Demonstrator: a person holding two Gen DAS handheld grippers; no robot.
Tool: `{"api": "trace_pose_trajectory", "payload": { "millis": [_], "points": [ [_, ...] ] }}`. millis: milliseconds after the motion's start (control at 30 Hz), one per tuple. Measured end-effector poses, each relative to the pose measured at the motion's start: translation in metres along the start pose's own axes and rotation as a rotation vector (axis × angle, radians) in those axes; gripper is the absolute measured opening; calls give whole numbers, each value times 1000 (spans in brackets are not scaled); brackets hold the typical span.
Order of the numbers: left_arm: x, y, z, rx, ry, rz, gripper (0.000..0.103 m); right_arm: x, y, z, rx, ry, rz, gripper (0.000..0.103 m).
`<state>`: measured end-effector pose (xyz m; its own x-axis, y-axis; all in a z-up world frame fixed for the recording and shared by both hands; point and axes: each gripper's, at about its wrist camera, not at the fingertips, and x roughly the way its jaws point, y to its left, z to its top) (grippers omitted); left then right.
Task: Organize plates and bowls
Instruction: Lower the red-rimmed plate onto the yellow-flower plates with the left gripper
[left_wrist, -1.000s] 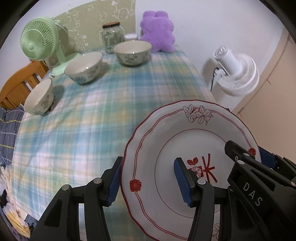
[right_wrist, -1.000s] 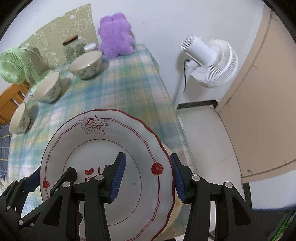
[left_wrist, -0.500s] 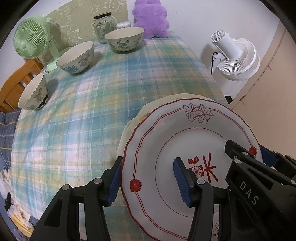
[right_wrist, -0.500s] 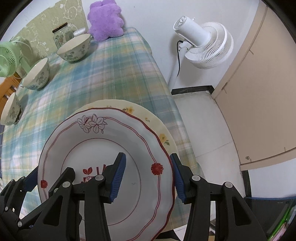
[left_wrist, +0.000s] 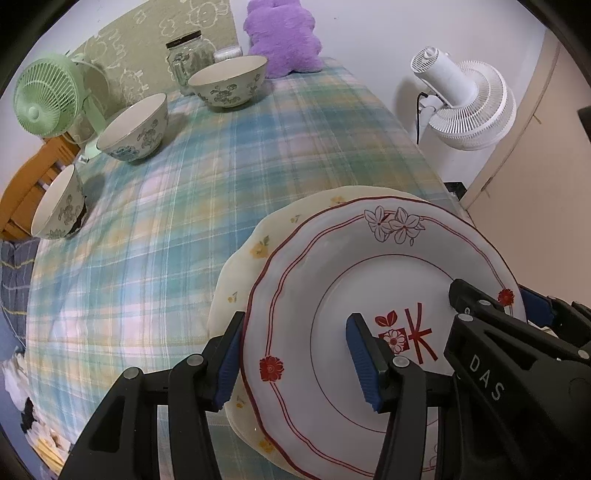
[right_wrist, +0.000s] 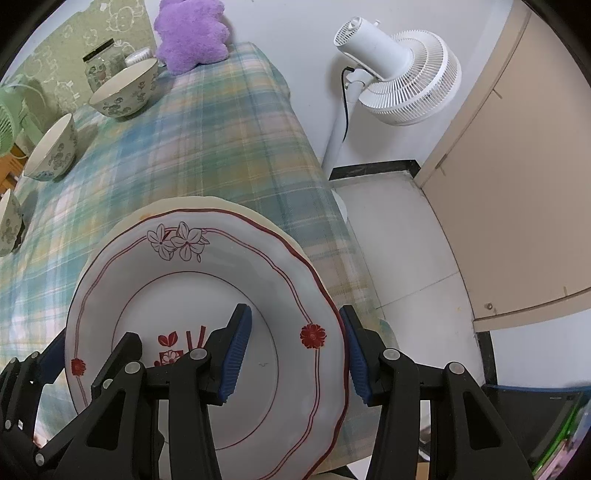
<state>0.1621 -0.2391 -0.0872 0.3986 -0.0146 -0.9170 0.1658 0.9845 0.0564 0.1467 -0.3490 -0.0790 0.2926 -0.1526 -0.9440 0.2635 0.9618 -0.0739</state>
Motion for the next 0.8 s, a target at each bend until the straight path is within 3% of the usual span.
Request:
{"api": "trace_pose_trajectory", "payload": {
  "millis": [433,500,600,800],
  "points": [
    [0,0,1,-15,-10,14,54,-3,-10,-1,-18,8,29,52],
    [0,2,2,-30,-10,12,54,-7,-11,-2,-29,-3,27,35],
    [0,5,2,-41,-10,26,54,-9,-8,-1,-48,-2,32,30],
    [1,7,3,-51,-11,42,54,-6,-1,2,-71,-2,25,30]
  ]
}}
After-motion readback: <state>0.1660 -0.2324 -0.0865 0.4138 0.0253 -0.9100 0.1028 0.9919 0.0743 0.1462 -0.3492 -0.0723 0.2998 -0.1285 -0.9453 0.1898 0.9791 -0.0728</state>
